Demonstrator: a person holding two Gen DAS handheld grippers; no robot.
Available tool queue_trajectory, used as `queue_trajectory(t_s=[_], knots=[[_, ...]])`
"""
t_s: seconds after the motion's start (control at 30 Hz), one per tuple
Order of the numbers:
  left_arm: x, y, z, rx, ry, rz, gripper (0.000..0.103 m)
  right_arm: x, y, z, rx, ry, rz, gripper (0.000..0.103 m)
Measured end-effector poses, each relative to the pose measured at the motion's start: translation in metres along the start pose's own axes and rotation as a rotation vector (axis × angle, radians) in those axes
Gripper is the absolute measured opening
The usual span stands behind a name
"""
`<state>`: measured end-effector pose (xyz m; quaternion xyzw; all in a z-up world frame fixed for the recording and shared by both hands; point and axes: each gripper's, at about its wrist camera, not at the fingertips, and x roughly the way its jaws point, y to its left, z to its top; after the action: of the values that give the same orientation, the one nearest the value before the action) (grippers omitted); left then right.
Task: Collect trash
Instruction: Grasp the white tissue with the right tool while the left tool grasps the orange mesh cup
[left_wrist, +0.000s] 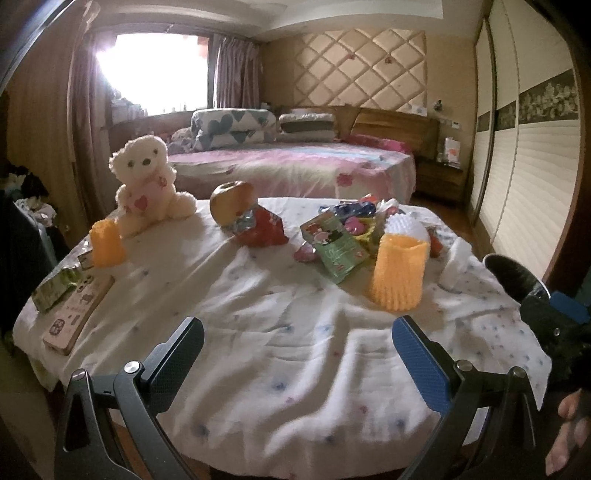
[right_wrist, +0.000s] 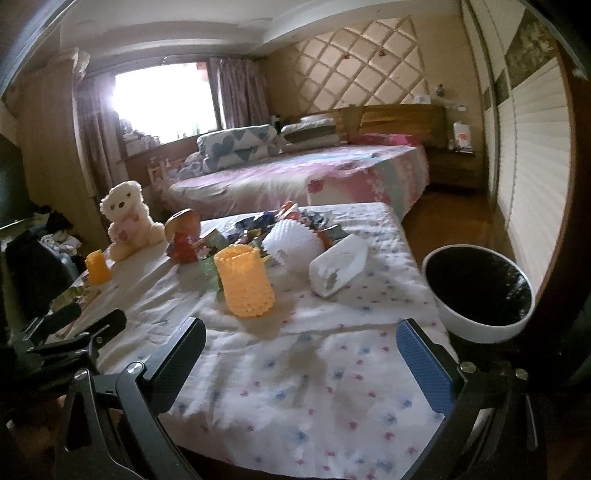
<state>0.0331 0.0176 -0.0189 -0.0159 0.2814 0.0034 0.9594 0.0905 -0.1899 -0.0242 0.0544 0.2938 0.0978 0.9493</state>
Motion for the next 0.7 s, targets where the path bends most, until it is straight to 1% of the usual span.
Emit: queue_trajectory(t_s=[0.1,0.13,0.2,0.27,0.37,0.47,0.6,0.63,0.7], knots=[[0.011,-0.006,0.006,0.009,0.020,-0.022,0.102,0.011,-0.008,0.004,0.021,0.027,0.003,0.102],[0.015,-0.008,0.008,0.017,0.022,-0.026,0.102,0.016,-0.013,0.006,0.032,0.038,0.003,0.101],[0.025,-0.014,0.011,0.039,0.030,-0.036,0.102,0.026,-0.020,0.008,0.051,0.061,-0.006,0.096],[0.032,-0.020,0.012,0.053,0.040,-0.048,0.102,0.036,-0.028,0.011,0.066,0.084,-0.011,0.088],[0.045,-0.028,0.017,0.067,0.060,-0.071,0.102,0.053,-0.039,0.015,0.093,0.124,-0.004,0.081],[0.056,-0.035,0.023,0.084,0.072,-0.079,0.098,0.068,-0.046,0.019,0.110,0.152,0.006,0.075],[0.075,-0.039,0.032,0.078,0.105,-0.112,0.088,0.086,-0.053,0.025,0.136,0.185,0.037,0.070],[0.078,-0.040,0.033,0.074,0.111,-0.121,0.087,0.090,-0.053,0.027,0.142,0.192,0.046,0.067],[0.085,-0.040,0.037,0.061,0.124,-0.152,0.086,0.097,-0.056,0.029,0.154,0.202,0.063,0.066]])
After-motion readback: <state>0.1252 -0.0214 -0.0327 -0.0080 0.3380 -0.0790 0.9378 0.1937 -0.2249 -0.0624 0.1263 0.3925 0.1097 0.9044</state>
